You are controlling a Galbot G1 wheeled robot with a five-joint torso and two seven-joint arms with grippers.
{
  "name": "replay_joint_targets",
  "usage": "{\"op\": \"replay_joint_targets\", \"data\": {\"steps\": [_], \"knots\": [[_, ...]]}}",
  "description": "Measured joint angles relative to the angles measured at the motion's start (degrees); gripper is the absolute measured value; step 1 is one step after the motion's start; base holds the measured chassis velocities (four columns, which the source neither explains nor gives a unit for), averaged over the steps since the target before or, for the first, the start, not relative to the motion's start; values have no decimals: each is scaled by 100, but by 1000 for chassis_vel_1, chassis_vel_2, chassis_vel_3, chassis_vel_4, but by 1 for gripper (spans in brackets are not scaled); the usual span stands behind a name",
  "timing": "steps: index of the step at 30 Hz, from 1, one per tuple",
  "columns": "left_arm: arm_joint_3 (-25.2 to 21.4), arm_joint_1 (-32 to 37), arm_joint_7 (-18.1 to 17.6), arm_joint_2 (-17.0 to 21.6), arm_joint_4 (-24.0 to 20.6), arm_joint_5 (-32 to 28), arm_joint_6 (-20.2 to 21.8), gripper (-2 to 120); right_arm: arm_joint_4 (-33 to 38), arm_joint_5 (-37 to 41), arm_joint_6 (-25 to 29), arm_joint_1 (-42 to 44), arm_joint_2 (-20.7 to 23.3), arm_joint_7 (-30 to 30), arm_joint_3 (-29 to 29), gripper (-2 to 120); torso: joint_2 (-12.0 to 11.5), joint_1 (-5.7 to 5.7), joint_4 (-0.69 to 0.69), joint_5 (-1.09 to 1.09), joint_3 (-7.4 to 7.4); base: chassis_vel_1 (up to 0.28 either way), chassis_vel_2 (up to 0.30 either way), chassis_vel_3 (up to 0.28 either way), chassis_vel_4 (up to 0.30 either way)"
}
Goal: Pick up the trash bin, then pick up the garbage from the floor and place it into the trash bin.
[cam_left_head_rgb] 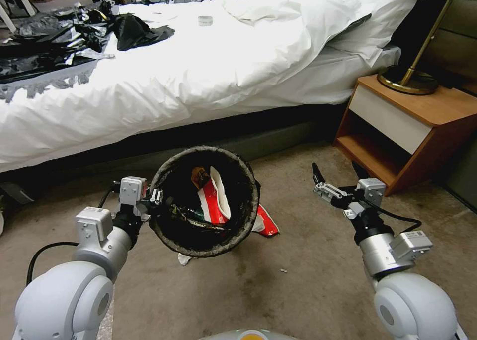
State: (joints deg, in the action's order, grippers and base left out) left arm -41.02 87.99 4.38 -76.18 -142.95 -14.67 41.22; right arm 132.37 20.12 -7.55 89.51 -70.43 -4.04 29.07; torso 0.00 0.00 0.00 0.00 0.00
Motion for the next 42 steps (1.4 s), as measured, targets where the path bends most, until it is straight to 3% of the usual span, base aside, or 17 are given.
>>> {"op": "replay_joint_targets", "data": {"steps": [16,20,30,42], "knots": [[-136,52,-39,31,-22,-21,9,1,-1429,310,-622,-874,398,693,-563,100,0,0,-1,0,0,0,0,0,0],[-213,114,-11,24,-23,-25,10,1,-2201,250,-814,-1276,398,1036,-870,100,0,0,0,1,0,0,0,0,0],[-300,186,-6,8,-28,-52,10,1,-4052,133,-1043,-2580,95,1683,-1632,100,0,0,1,1,0,0,0,0,0],[-288,199,-37,-23,-31,-49,10,1,-5214,12,-1031,-3087,-298,1783,-1989,100,0,0,0,0,0,0,0,0,0]]}}
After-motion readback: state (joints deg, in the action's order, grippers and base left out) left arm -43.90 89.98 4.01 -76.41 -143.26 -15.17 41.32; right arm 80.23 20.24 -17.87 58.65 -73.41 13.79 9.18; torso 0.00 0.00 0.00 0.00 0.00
